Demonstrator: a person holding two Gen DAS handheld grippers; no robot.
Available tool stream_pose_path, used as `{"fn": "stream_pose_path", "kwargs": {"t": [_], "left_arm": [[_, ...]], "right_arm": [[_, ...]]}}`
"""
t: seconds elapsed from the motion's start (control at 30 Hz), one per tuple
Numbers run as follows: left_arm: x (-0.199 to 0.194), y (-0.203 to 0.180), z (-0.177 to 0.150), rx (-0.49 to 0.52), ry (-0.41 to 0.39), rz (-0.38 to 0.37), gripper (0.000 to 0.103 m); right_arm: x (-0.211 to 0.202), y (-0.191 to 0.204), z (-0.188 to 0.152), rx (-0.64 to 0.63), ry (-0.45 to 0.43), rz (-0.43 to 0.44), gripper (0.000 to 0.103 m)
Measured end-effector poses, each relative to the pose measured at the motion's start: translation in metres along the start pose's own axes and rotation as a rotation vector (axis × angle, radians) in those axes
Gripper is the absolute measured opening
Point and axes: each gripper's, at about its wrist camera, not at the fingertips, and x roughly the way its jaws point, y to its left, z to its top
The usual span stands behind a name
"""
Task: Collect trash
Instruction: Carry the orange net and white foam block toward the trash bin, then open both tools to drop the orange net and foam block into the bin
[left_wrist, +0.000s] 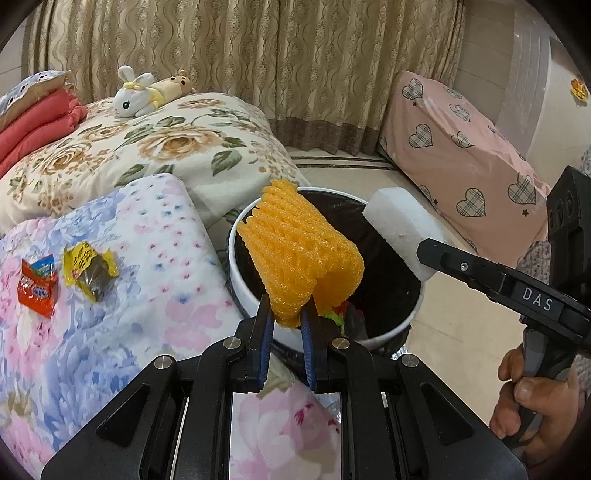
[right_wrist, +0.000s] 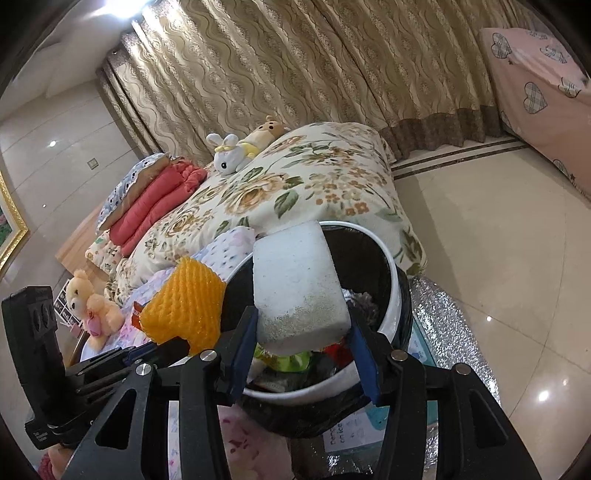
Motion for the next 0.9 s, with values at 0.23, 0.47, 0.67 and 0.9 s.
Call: {"fn": "stream_pose_path", "kwargs": {"t": [0.23, 0.47, 0.67, 0.9], "left_arm": [[0.011, -0.001, 0.006, 0.016, 0.018, 0.002, 0.013], [0.019, -0.002, 0.008, 0.016, 0.031, 0.002, 0.014], [0.024, -0.001, 0.009, 0.009, 0.04, -0.002, 0.014], [0.028, 0.0, 0.011, 0.009, 0.036, 0.008, 0.024]], "right_arm": [[0.012, -0.003, 0.004, 0.0, 0.013, -0.007, 0.051], [0.02, -0.004, 0.006, -0.002, 0.028, -0.015, 0.051], [0.024, -0.006, 0.009, 0.0, 0.037, -0.018, 0.051], [0.028, -0.008, 0.011, 0.011, 0.045, -0.024, 0.054]]}}
